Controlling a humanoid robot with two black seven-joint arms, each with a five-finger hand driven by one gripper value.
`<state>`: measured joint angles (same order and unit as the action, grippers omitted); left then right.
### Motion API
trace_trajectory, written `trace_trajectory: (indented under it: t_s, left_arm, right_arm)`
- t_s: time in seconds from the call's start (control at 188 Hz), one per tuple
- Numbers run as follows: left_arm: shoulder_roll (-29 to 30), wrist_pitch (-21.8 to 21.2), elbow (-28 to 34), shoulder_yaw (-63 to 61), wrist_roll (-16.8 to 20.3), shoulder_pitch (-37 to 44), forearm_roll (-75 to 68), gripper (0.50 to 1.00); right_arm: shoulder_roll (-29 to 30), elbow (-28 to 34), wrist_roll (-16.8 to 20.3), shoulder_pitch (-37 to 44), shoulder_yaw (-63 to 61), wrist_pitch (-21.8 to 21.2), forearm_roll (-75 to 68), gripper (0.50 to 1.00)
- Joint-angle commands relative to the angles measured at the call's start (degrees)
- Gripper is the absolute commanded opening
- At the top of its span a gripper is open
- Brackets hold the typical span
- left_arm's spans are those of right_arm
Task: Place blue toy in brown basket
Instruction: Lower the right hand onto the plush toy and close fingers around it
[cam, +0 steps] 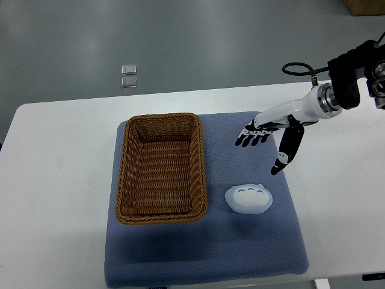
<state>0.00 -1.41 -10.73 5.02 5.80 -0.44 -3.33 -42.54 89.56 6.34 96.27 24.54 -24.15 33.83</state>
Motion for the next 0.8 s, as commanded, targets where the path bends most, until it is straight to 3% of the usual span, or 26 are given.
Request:
trace_trajectory:
  t_s: [0.0,0.314,0.793]
  left_arm:
    - [0.0,0.0,0.01,0.08,0.0,0.0,-0.01,1.0]
    - [0.0,0.0,0.01,0.08,0.0,0.0,-0.01,1.0]
    - [0.0,-0.09,0.45,0.25,0.0,0.0,-0.01,1.0]
  right_arm:
    - [0.18,0.0,-0.01,-2.57,-0.46,1.74,-0.17,0.907]
    - [0.26,-0.08,-0.36,-9.07,-1.6,5.08,0.01,0.907]
    - [0.53,-0.35,-0.36,-17.87,-7.4,5.78,0.18,0.907]
